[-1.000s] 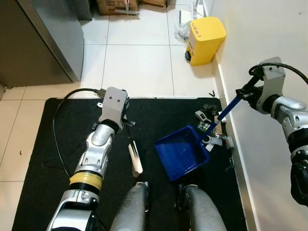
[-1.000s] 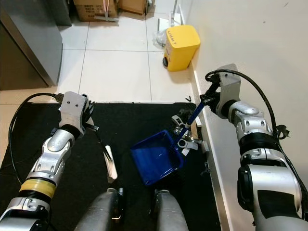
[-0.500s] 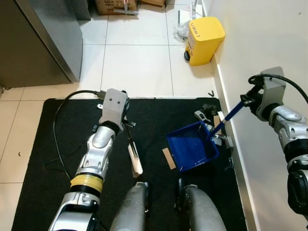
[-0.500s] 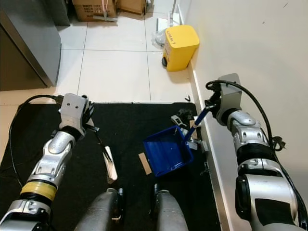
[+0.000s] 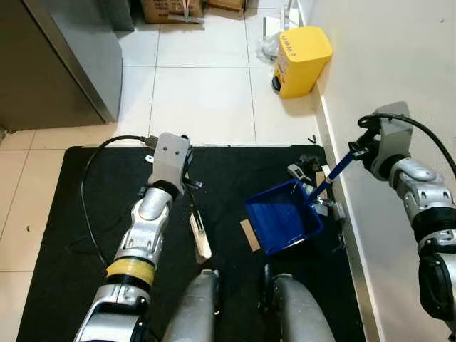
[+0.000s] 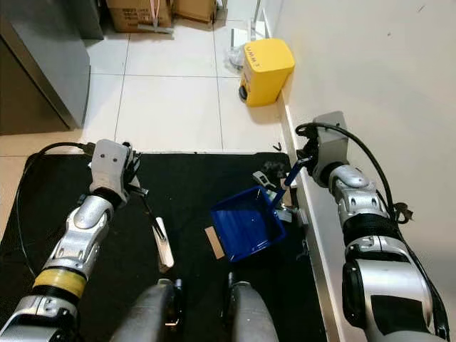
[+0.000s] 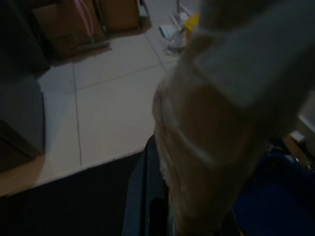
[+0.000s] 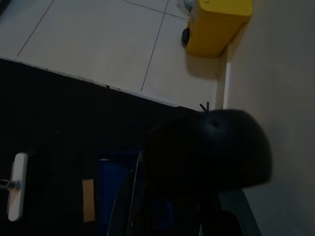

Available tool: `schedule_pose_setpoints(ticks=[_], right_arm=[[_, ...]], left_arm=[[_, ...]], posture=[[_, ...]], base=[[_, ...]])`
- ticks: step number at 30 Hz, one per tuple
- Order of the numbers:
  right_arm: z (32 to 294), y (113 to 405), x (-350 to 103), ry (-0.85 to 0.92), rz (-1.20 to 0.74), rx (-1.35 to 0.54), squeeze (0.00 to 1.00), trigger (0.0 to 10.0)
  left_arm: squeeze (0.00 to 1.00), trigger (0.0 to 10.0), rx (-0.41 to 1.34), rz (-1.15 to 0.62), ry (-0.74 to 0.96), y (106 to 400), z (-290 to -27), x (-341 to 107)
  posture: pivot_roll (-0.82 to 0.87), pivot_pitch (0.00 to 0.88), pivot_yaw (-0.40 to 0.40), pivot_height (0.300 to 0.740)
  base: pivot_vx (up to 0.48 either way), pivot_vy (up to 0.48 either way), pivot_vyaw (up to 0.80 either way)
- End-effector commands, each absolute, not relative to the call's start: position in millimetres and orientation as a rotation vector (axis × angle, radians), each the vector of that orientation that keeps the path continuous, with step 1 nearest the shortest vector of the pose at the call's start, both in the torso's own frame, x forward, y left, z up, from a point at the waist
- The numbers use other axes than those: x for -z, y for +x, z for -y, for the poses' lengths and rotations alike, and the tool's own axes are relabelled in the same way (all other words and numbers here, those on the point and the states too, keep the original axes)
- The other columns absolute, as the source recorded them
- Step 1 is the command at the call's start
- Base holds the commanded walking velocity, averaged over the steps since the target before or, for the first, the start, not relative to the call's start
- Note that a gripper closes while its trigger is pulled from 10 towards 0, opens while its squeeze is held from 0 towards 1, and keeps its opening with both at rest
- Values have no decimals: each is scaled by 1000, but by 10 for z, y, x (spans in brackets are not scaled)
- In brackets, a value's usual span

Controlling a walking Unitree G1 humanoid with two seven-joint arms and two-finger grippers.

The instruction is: Sweep floor

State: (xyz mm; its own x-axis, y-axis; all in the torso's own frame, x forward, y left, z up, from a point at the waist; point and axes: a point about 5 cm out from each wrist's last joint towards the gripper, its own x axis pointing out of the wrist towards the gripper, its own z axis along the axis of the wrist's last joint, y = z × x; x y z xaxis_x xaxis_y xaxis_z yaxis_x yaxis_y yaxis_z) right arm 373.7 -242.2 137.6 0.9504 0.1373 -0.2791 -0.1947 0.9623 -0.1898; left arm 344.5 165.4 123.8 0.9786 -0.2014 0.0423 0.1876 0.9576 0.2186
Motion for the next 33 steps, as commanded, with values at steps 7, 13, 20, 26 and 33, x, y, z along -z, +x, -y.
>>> schedule_pose_setpoints(ticks=[7, 13, 20, 26, 33], right_arm=[[2300, 3698, -1186, -250, -345, -210, 0, 10000], [2218, 3722, -1216, -256, -331, -231, 0, 10000], [2180, 3715, -1207, -230, -326, -243, 0, 10000], [2087, 3719, -1185, -204, -319, -251, 0, 10000], [1958, 3736, -1191, -178, -303, -270, 0, 10000]], left_arm=[[0, 10000, 157, 82, 140, 3609, -1631, -1305], [0, 10000, 145, 61, 83, 3719, -1583, -1311], [0, 10000, 190, 162, 84, 3798, -1343, -1521], [0, 10000, 276, 173, 77, 3812, -1029, -1550], [0, 10000, 313, 196, 50, 3776, -745, -1557]], posture=[[-39, 284, -63, 740], [-98, 303, -60, 740], [-119, 307, -49, 740], [-124, 302, -39, 740], [-123, 300, -28, 740]], base=[[0, 0, 0], [0, 0, 0], [0, 0, 0], [0, 0, 0], [0, 0, 0]])
